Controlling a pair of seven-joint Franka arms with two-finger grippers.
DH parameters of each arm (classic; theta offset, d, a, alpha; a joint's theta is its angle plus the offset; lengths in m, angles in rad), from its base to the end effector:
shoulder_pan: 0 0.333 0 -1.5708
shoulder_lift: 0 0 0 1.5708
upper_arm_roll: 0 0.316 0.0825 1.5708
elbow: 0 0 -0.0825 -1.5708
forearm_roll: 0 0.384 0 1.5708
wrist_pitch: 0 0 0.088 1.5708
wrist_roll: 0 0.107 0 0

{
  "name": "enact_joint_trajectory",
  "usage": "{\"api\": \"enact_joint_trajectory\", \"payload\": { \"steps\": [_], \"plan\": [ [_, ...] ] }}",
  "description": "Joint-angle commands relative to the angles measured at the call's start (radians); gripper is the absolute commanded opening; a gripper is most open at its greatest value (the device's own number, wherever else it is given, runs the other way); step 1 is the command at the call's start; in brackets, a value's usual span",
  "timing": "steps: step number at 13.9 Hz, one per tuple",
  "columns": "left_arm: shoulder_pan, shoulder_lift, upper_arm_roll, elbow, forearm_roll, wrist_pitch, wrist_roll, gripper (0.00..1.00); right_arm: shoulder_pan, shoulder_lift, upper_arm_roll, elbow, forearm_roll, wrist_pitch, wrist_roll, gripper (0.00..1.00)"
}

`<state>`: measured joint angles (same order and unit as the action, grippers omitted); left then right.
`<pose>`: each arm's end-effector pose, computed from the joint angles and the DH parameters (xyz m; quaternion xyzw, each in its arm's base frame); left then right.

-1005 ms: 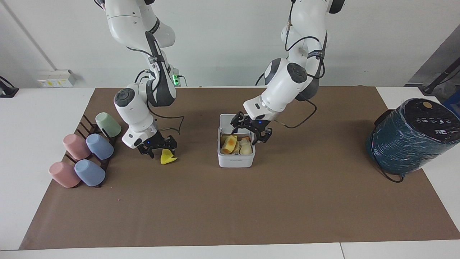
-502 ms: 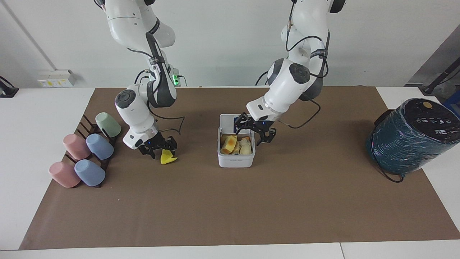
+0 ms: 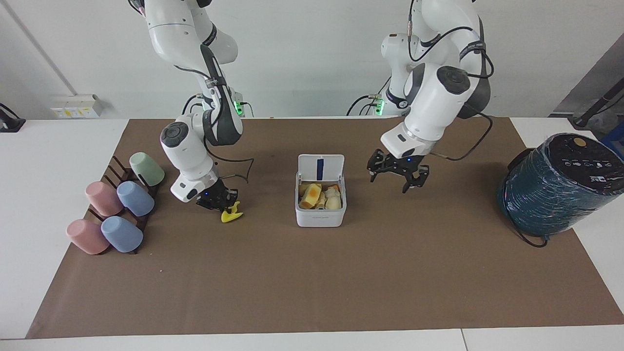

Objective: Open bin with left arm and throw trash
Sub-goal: 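Carry the yellow clip to the bin with the right gripper while the left gripper withdraws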

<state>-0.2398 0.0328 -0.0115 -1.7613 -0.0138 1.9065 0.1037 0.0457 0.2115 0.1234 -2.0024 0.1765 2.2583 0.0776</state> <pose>0.5664 -0.1463 0.5451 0.9830 -0.1744 0.0555 0.0109 0.5877 0.1028 0.3588 -0.9963 0.0104 -0.0120 0.0843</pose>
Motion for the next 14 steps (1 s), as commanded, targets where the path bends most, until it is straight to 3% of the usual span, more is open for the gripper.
{"api": "enact_joint_trajectory", "payload": {
  "steps": [1,4,6,12,14],
  "plan": [
    [0.071,-0.03,-0.007,0.057,0.029,-0.102,0.004,1.0,-0.006,-0.024,0.022,0.117,0.004,-0.142,0.117,0.0],
    [0.126,-0.028,-0.005,0.156,0.025,-0.223,0.005,1.0,-0.006,-0.043,0.113,0.191,0.018,-0.195,0.343,0.0],
    [0.161,-0.025,-0.004,0.196,0.021,-0.289,0.007,1.0,-0.003,-0.044,0.159,0.189,0.105,-0.162,0.465,0.0],
    [0.169,-0.01,-0.002,0.266,0.015,-0.421,0.004,1.0,0.152,0.003,0.163,0.149,0.197,0.081,0.691,0.0],
    [0.163,-0.019,-0.008,0.249,0.012,-0.414,0.005,1.0,0.184,0.025,0.163,0.122,0.222,0.176,0.723,0.0]
  ]
}}
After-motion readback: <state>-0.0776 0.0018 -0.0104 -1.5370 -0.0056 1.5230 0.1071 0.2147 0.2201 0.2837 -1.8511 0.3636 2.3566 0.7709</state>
